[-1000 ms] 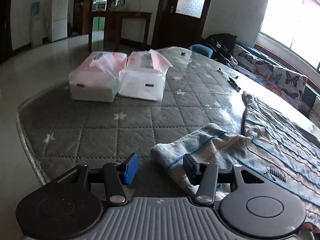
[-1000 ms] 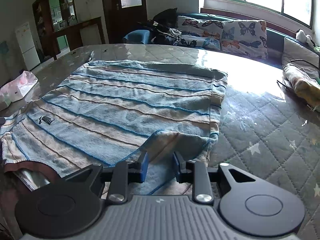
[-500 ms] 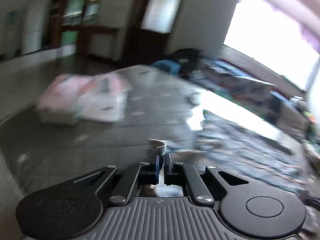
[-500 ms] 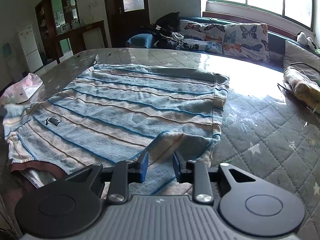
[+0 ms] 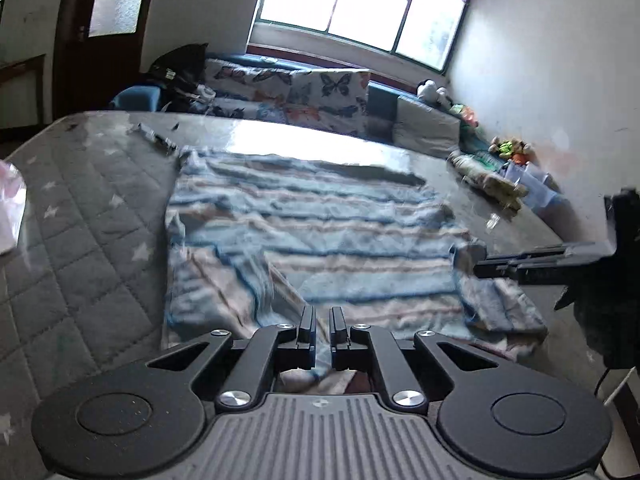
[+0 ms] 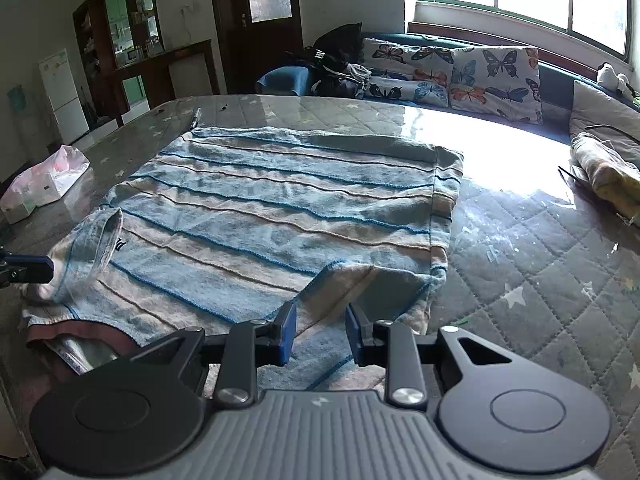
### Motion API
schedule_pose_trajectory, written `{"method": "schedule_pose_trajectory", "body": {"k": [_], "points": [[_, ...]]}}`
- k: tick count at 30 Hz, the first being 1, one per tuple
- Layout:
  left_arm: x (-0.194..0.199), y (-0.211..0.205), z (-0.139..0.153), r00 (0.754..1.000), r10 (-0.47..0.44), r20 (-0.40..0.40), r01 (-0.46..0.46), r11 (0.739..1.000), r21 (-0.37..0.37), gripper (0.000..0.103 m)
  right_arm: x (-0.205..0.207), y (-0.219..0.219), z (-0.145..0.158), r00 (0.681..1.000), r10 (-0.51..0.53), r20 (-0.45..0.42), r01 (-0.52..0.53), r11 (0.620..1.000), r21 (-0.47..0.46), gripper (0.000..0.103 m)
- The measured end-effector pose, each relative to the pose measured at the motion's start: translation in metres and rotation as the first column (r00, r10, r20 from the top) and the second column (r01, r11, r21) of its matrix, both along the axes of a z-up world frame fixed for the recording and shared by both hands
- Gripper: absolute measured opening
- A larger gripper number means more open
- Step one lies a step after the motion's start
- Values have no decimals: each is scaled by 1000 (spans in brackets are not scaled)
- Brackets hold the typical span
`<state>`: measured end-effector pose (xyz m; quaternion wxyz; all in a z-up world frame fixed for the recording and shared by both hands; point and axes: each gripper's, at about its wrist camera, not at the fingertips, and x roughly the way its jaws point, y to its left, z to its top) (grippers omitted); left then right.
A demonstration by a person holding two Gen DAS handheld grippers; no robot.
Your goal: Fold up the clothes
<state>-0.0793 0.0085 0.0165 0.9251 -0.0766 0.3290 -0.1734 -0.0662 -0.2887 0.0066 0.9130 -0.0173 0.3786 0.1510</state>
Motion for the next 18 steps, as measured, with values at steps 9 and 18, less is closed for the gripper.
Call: {"method": "schedule_pose_trajectory", "body": {"k": [9,18], "points": [[54,32,-8,990,141,-5,-140,988,58,8,3,1,-7,1000,7,-22,-7,1000,5,27],[73,32,-34,991,124,-56,-116,984,136,8,-4,4,-9,998,42,-45,-43,999,-18,34]]}}
